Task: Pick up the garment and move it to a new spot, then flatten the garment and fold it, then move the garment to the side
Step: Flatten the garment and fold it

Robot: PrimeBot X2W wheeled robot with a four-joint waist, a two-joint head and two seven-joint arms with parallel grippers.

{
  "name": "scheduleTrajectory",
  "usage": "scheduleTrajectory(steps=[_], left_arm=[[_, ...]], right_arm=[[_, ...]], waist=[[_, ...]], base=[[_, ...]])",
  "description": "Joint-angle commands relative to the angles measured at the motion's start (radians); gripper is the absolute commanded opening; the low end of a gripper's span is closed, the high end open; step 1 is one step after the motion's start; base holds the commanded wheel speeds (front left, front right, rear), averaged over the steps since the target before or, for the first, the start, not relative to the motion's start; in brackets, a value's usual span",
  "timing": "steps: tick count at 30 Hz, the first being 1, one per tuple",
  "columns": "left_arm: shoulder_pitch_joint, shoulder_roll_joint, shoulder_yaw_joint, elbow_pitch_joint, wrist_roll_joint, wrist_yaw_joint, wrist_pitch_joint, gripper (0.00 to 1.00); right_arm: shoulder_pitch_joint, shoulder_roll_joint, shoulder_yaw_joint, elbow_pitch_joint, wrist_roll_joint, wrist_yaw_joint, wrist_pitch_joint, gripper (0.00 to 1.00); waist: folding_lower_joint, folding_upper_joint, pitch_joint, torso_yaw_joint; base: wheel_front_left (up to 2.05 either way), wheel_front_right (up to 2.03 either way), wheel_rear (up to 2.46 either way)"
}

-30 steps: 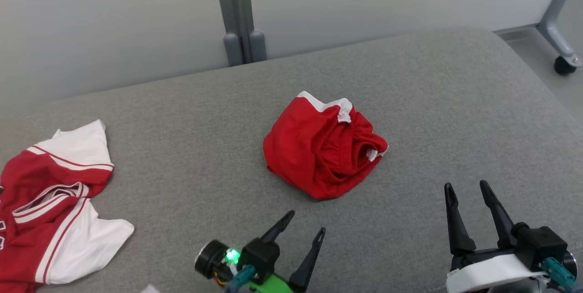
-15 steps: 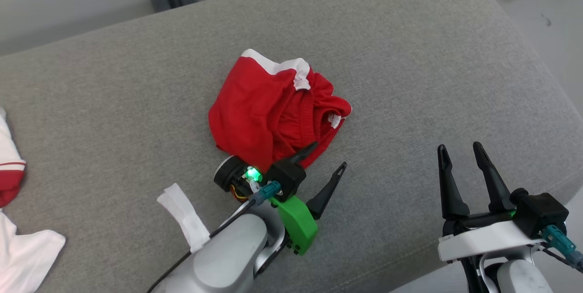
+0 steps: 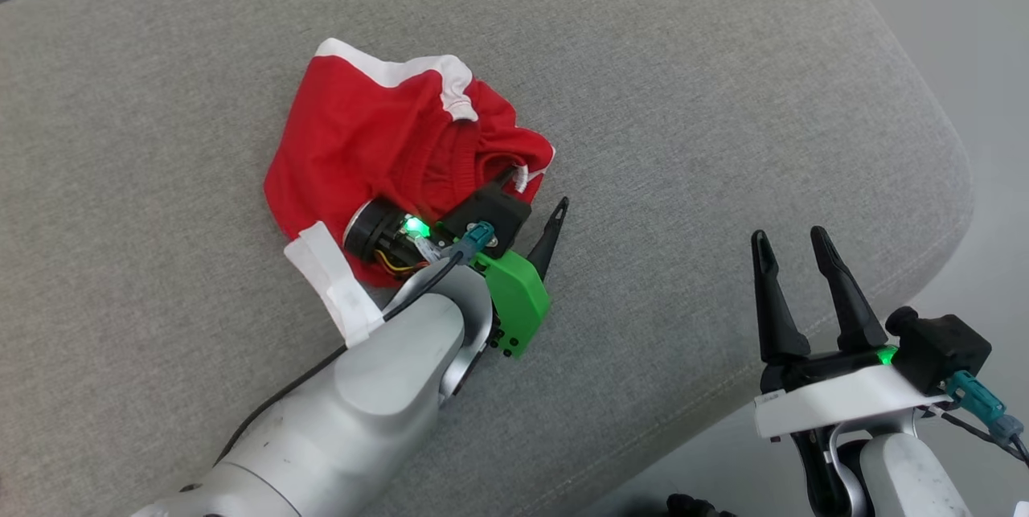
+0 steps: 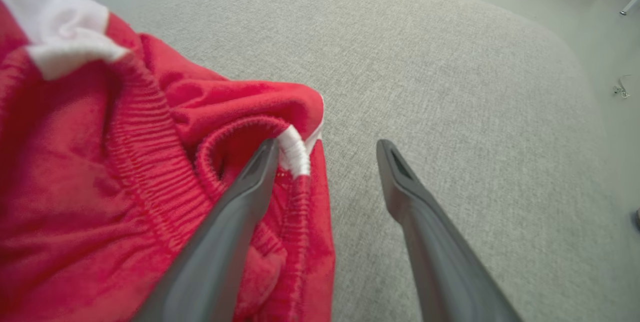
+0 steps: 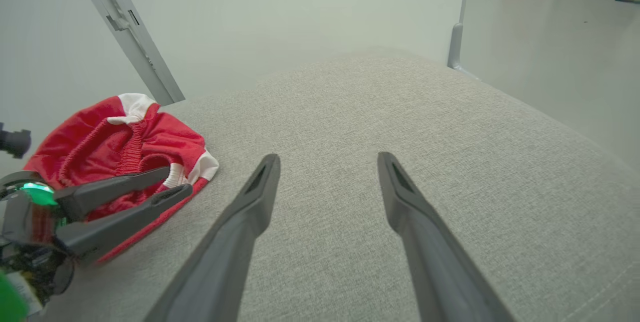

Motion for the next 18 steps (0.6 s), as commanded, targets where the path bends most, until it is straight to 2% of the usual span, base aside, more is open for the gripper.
scheduleTrajectory(steps=[1,6,7,8,9,10,18], left_arm=[[-0.021,0.007,-0.009,0.011,-0.011,0.02,-0.006,1.0],[-0.037,0.007,-0.036,0.03,-0.068,0.072,0.0,1.0],[-0.04,0.007,-0.042,0.03,-0.077,0.078,0.0,0.89],[-0.041,0.007,-0.046,0.024,-0.089,0.083,-0.004,0.45],[-0.04,0.007,-0.041,0.014,-0.111,0.087,-0.018,0.29],[-0.038,0.007,-0.043,0.012,-0.124,0.086,-0.019,0.0],[-0.049,0.006,-0.065,-0.051,-0.257,0.05,-0.032,0.0]], right_arm=[[-0.008,0.0,0.004,0.004,0.008,0.0,-0.003,1.0],[-0.002,0.0,0.005,0.012,0.018,0.0,-0.003,1.0],[-0.002,0.0,0.005,0.014,0.02,0.0,-0.003,1.0],[-0.001,0.0,0.004,0.015,0.02,0.0,-0.003,1.0],[0.0,0.0,0.003,0.016,0.019,0.0,-0.003,1.0],[0.002,0.0,0.005,0.019,0.023,0.0,-0.003,1.0],[0.018,-0.001,-0.018,0.042,-0.005,0.0,-0.003,1.0]], waist=[[-0.0001,-0.0001,0.022,-0.024],[-0.0001,-0.0001,0.017,-0.023],[-0.0001,-0.0001,0.015,-0.021],[-0.0001,-0.0001,0.012,-0.019],[-0.0001,-0.0001,0.008,-0.018],[-0.0001,-0.0001,0.004,-0.016],[-0.0001,-0.0001,-0.054,0.032]], base=[[0.0,0.0,0.0],[0.0,0.0,0.0],[0.0,0.0,0.0],[0.0,0.0,0.0],[0.0,0.0,0.0],[0.0,0.0,0.0],[0.0,0.0,0.0]])
